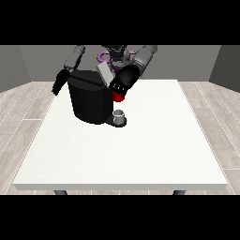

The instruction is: Insert the coffee pod into the coffee machine and close the lid

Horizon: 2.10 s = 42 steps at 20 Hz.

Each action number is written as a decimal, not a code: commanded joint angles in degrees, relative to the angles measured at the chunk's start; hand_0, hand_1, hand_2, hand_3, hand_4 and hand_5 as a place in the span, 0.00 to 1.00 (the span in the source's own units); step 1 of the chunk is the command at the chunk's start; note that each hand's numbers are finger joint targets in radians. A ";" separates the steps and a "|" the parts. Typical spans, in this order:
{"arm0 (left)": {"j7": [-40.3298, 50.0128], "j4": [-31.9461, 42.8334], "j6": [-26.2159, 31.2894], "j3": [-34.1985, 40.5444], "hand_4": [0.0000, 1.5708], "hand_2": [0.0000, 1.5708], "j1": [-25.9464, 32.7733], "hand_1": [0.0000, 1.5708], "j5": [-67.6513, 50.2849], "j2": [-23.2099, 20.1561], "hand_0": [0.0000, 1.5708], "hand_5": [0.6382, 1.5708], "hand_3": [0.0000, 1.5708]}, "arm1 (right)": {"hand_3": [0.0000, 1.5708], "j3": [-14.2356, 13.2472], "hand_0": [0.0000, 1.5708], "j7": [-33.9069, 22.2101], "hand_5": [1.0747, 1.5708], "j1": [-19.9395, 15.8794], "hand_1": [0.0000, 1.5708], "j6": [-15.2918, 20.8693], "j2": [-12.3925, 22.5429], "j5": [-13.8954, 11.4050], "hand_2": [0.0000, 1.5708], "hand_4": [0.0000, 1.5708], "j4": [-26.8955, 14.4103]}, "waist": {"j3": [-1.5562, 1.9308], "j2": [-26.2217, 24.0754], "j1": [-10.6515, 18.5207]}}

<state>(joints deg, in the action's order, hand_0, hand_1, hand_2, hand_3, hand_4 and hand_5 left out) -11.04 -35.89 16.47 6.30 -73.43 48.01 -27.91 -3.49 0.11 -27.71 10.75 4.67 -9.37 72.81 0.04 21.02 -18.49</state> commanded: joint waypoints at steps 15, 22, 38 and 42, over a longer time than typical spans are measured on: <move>-6.27 -0.06 -5.75 -0.73 0.00 0.58 -0.37 0.52 3.56 -2.83 0.52 1.00 0.42 | 0.00 -0.53 0.00 -1.57 1.00 -3.27 0.00 -0.28 2.15 -0.84 0.00 0.11 0.84 | -0.03 2.80 -0.59; -4.85 2.29 -6.10 0.11 0.00 0.37 -2.21 0.00 5.25 -5.82 0.00 1.00 0.29 | 0.00 2.36 0.00 -6.11 1.00 -3.91 0.00 0.96 0.15 -3.12 0.00 0.00 3.17 | -0.04 2.43 -2.76; -5.85 0.40 -2.70 -1.36 0.00 0.00 11.71 0.00 3.29 2.02 0.00 1.00 0.00 | 0.00 -0.63 0.00 2.19 1.00 11.46 0.00 -1.96 -0.02 1.12 0.00 0.00 -3.51 | -0.02 -13.55 7.25; -6.54 -1.91 -2.92 3.27 0.00 0.08 14.68 0.00 -4.49 10.68 0.00 1.00 0.00 | 0.00 -2.05 0.00 5.11 1.00 14.27 0.00 0.02 -0.94 1.13 0.00 0.00 -7.10 | -0.02 -18.11 12.54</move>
<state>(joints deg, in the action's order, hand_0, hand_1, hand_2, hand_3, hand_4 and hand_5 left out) -16.15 -36.51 13.30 6.10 -62.12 49.15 -22.37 -4.59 2.05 -17.43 10.45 4.30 -8.95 68.05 0.02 7.01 -9.82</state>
